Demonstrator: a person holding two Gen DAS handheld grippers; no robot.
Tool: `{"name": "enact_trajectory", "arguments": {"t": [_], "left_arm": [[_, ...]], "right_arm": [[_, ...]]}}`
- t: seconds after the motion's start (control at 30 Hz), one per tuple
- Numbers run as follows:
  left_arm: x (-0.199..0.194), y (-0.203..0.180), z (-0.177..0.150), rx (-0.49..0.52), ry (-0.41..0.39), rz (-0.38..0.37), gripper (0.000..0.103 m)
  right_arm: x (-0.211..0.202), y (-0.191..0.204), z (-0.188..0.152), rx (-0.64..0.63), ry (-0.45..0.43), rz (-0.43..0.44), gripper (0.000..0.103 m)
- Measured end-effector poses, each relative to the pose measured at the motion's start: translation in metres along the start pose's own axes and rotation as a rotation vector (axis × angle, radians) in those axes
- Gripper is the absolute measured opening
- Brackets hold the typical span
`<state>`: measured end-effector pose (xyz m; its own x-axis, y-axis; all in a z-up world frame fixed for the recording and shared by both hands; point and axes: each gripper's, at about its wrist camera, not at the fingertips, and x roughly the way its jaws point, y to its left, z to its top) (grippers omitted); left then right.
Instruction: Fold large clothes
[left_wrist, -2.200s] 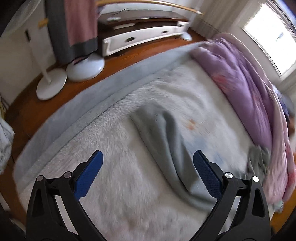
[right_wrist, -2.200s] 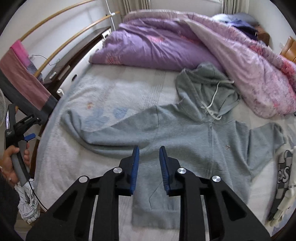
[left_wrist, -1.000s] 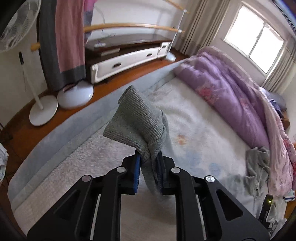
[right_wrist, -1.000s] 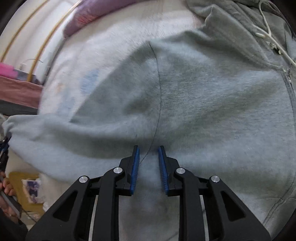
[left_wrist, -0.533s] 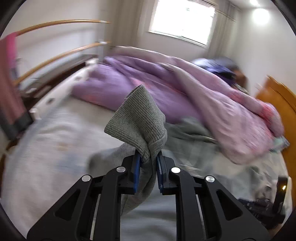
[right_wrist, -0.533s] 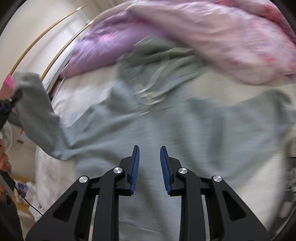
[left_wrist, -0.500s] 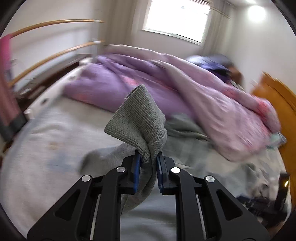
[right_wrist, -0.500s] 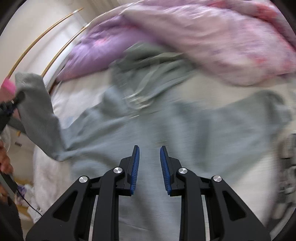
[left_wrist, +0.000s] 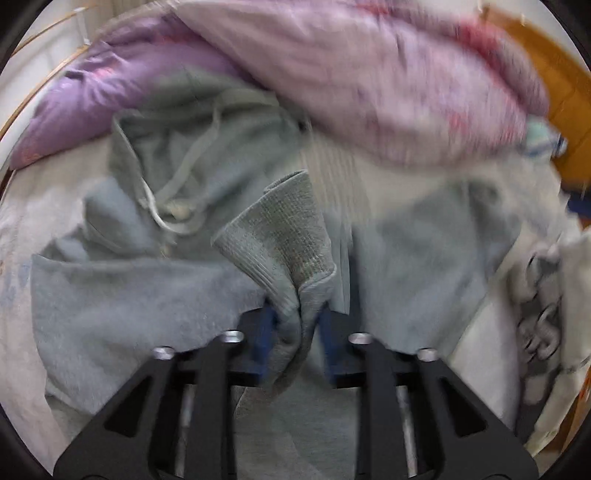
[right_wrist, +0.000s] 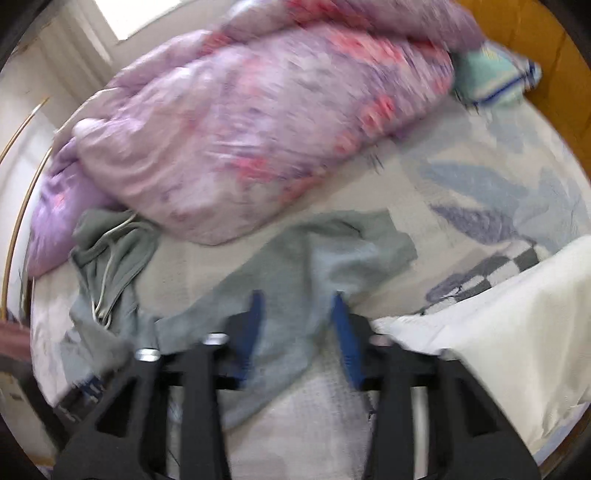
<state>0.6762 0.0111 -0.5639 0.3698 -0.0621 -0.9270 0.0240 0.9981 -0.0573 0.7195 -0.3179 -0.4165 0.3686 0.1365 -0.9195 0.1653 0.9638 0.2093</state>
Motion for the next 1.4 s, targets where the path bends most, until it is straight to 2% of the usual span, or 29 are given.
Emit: {"name": "enact_trajectory", "arguments": {"t": [0.03, 0.1, 0.13, 0.2, 0.27, 0.3, 0.43, 0.5, 0.6, 0.67, 0.73, 0.8, 0.93, 1.03, 1.1, 1.17, 1.23, 1.4], "left_arm": [[0.003, -0.003, -0.003, 0.006, 0.009, -0.009, 0.059], [-0.007, -0.001, -0.010, -0.004, -0.042, -0.025, 0.073], [-0.016, 0.003, -0.012, -0.014, -0.077, -0.036, 0.076], [-0.028, 0.012, -0.015, -0.037, -0.101, -0.088, 0.084], [-0.041, 0.024, -0.015, -0.066, -0.141, -0.088, 0.084], [-0.046, 0.030, -0.014, -0.082, -0.155, -0.064, 0.084], [-0.052, 0.072, -0.015, -0.191, -0.159, 0.056, 0.084], [-0.037, 0.096, -0.017, -0.213, -0.099, 0.178, 0.084], [-0.010, 0.124, -0.027, -0.231, 0.019, 0.239, 0.084], [0.013, 0.139, -0.036, -0.234, 0.104, 0.229, 0.084], [0.037, 0.147, -0.049, -0.227, 0.183, 0.205, 0.084], [0.046, 0.153, -0.056, -0.240, 0.197, 0.164, 0.084], [0.023, 0.177, -0.059, -0.331, 0.129, 0.043, 0.084], [-0.006, 0.199, -0.060, -0.366, 0.073, 0.015, 0.084], [-0.024, 0.216, -0.063, -0.379, 0.049, 0.030, 0.084], [-0.039, 0.236, -0.068, -0.393, 0.039, 0.042, 0.084], [-0.055, 0.260, -0.073, -0.410, 0.035, 0.067, 0.084], [-0.077, 0.300, -0.085, -0.447, 0.018, 0.089, 0.084]], "right_arm": [[0.009, -0.011, 0.007, 0.049, 0.022, 0.013, 0.049], [0.018, -0.023, 0.014, 0.082, 0.051, -0.007, 0.049], [0.023, -0.025, 0.018, 0.093, 0.059, -0.005, 0.050], [0.036, -0.026, 0.027, 0.106, 0.097, -0.021, 0.052], [0.053, -0.026, 0.035, 0.108, 0.140, -0.087, 0.060], [0.061, -0.025, 0.036, 0.102, 0.169, -0.119, 0.065], [0.113, -0.036, 0.032, 0.140, 0.332, -0.213, 0.067], [0.129, -0.046, 0.029, 0.189, 0.348, -0.231, 0.067], [0.133, -0.056, 0.028, 0.249, 0.269, -0.202, 0.068], [0.140, -0.055, 0.025, 0.245, 0.261, -0.135, 0.064], [0.146, -0.056, 0.019, 0.258, 0.268, -0.057, 0.034], [0.138, -0.052, 0.018, 0.241, 0.218, -0.031, 0.008], [0.090, -0.034, 0.012, 0.178, 0.026, -0.024, 0.007], [0.047, -0.007, 0.004, 0.112, -0.109, -0.051, 0.007], [0.011, 0.020, -0.012, 0.050, -0.207, -0.078, 0.007], [-0.019, 0.054, -0.024, -0.028, -0.285, -0.096, 0.007], [-0.050, 0.105, -0.041, -0.114, -0.354, -0.080, 0.007], [-0.077, 0.236, -0.097, -0.338, -0.415, -0.026, 0.007]]}}
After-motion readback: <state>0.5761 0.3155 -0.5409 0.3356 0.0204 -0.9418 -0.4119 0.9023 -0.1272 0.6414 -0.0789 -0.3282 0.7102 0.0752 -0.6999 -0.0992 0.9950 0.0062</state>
